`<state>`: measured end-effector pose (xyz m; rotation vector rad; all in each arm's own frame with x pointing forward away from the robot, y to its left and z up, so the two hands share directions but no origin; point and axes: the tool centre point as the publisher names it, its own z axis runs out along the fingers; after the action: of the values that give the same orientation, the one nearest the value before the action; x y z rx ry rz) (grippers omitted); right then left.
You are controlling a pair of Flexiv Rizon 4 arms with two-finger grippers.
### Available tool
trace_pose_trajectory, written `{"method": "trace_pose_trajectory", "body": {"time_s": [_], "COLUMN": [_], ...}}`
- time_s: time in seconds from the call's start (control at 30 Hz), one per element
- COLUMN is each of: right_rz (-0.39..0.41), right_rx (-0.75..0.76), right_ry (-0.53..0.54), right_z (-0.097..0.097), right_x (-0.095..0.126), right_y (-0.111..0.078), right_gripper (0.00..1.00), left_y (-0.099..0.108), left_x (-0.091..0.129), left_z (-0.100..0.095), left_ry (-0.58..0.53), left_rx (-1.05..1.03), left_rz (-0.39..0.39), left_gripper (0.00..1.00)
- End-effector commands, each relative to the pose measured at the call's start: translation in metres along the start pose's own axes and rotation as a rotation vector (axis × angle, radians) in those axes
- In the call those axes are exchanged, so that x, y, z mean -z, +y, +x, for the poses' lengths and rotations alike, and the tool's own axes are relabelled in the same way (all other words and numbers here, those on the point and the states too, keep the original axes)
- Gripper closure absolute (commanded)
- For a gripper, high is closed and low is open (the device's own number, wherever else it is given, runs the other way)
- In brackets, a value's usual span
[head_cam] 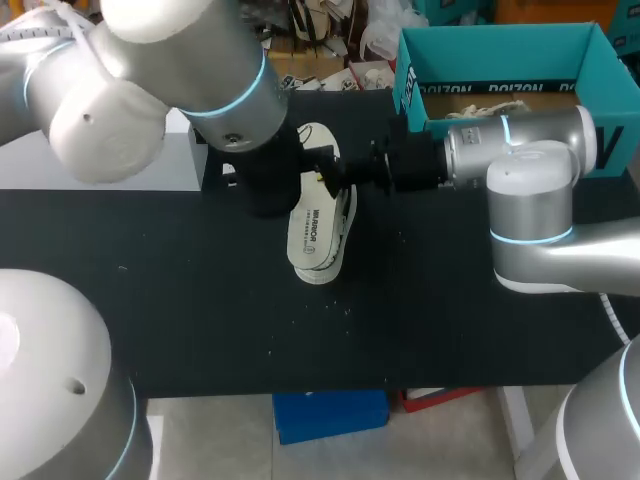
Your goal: Take the shoe out of the shoebox, open the shoe tongue, remove and reinsert the insole, then place the shoe into the shoebox
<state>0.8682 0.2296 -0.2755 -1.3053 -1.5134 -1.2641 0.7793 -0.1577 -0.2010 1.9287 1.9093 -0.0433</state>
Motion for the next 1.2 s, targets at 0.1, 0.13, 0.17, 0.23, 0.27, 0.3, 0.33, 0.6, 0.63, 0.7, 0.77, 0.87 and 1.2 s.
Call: {"method": "trace_pose_trajectory", "body": {"time_s": [0.1, 0.13, 0.17, 0.23, 0.27, 0.3, 0.33, 0.6, 0.63, 0.7, 0.77, 0.87, 1.2], "right_rz": [-0.002, -0.002, -0.002, -0.002, -0.002, -0.002, -0.002, -0.002, -0.002, -0.002, -0.002, -0.002, -0.002], "right_rx": [0.000, 0.000, 0.000, 0.000, 0.000, 0.000, 0.000, 0.000, 0.000, 0.000, 0.000, 0.000, 0.000], "right_ry": [-0.001, -0.001, -0.001, -0.001, -0.001, -0.001, -0.001, -0.001, -0.001, -0.001, -0.001, -0.001, -0.001], "right_z": [0.000, 0.000, 0.000, 0.000, 0.000, 0.000, 0.000, 0.000, 0.000, 0.000, 0.000, 0.000, 0.000], "right_x": [-0.001, -0.001, -0.001, -0.001, -0.001, -0.001, -0.001, -0.001, -0.001, -0.001, -0.001, -0.001, -0.001], "right_y": [0.000, 0.000, 0.000, 0.000, 0.000, 0.000, 0.000, 0.000, 0.000, 0.000, 0.000, 0.000, 0.000], "right_gripper": [1.00, 1.00, 1.00, 1.00, 1.00, 1.00, 1.00, 1.00, 1.00, 1.00, 1.00, 1.00, 1.00], "left_y": [-0.008, -0.007, -0.006, -0.007, -0.007, -0.007, -0.007, -0.007, -0.007, -0.007, -0.007, -0.007, -0.001], "left_x": [0.014, 0.014, 0.017, 0.020, 0.020, 0.020, 0.020, 0.020, 0.020, 0.020, 0.020, 0.020, -0.001], "left_z": [0.035, 0.037, 0.042, 0.048, 0.048, 0.048, 0.048, 0.048, 0.048, 0.048, 0.048, 0.048, 0.062], "left_ry": [-0.530, -0.562, -0.649, -0.759, -0.759, -0.759, -0.759, -0.759, -0.759, -0.759, -0.759, -0.759, -0.940], "left_rx": [0.125, 0.141, 0.163, 0.147, 0.147, 0.147, 0.147, 0.147, 0.147, 0.147, 0.147, 0.147, 0.202], "left_rz": [-0.027, -0.028, -0.009, -0.014, -0.014, -0.014, -0.014, -0.014, -0.014, -0.014, -0.014, -0.014, 0.085], "left_gripper": [0.00, 0.00, 0.00, 0.00, 0.00, 0.00, 0.00, 0.00, 0.00, 0.00, 0.00, 0.00, 0.00]}}
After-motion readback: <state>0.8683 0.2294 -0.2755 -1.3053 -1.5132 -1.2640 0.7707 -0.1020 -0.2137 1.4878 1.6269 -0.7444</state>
